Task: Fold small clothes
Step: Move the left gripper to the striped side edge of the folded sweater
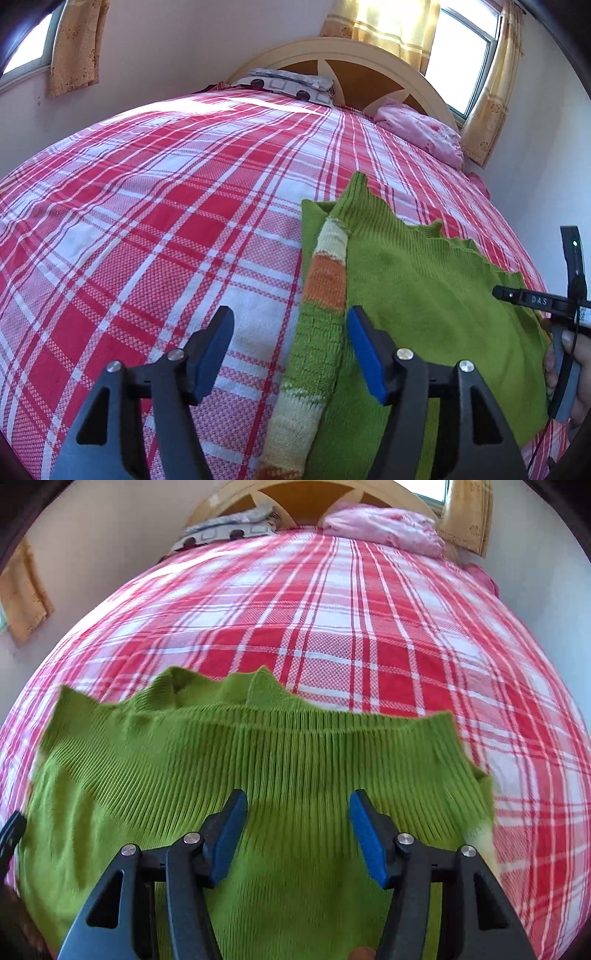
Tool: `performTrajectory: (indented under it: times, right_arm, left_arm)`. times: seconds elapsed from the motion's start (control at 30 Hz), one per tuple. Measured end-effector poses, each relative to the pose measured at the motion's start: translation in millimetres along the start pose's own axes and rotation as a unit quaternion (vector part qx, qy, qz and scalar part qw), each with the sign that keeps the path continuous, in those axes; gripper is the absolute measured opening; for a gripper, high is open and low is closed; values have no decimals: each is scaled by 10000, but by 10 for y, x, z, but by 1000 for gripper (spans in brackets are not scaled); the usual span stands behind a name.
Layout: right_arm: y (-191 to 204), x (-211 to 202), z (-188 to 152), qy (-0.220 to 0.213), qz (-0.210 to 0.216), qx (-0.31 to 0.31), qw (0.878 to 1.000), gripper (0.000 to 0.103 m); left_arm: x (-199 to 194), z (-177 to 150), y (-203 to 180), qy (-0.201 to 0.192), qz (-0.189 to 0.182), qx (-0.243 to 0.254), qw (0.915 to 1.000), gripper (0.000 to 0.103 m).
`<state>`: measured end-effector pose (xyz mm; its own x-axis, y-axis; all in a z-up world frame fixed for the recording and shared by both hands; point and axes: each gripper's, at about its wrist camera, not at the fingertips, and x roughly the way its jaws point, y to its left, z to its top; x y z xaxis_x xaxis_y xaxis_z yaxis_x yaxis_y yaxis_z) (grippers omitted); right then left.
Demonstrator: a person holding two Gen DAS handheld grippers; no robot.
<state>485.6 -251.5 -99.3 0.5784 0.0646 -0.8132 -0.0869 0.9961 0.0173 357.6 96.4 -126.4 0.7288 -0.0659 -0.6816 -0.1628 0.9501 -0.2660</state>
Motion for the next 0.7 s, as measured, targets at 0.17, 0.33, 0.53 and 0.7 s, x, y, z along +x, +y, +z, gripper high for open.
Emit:
performTrajectory:
  times: [0.17, 0.33, 0.53, 0.7]
  right_arm:
    - [-234, -635, -619, -419, 124, -77, 9990, 60]
    - [-423, -694, -1244, -230, 61, -58, 9997, 60]
    - [-254, -901, -1260, -437, -416, -223, 9979, 60]
    - [109, -926, -946, -776, 36, -520, 9956, 60]
  left_arm:
    - [-46, -69, 93, 53, -91, -209, 9997, 73]
    - [-71, -124, 115, 85, -102, -238, 9996, 76]
    - [-82, -176, 29, 159, 229, 26, 9996, 83]
    - [-96, -204, 51, 217, 293, 55, 9993, 85]
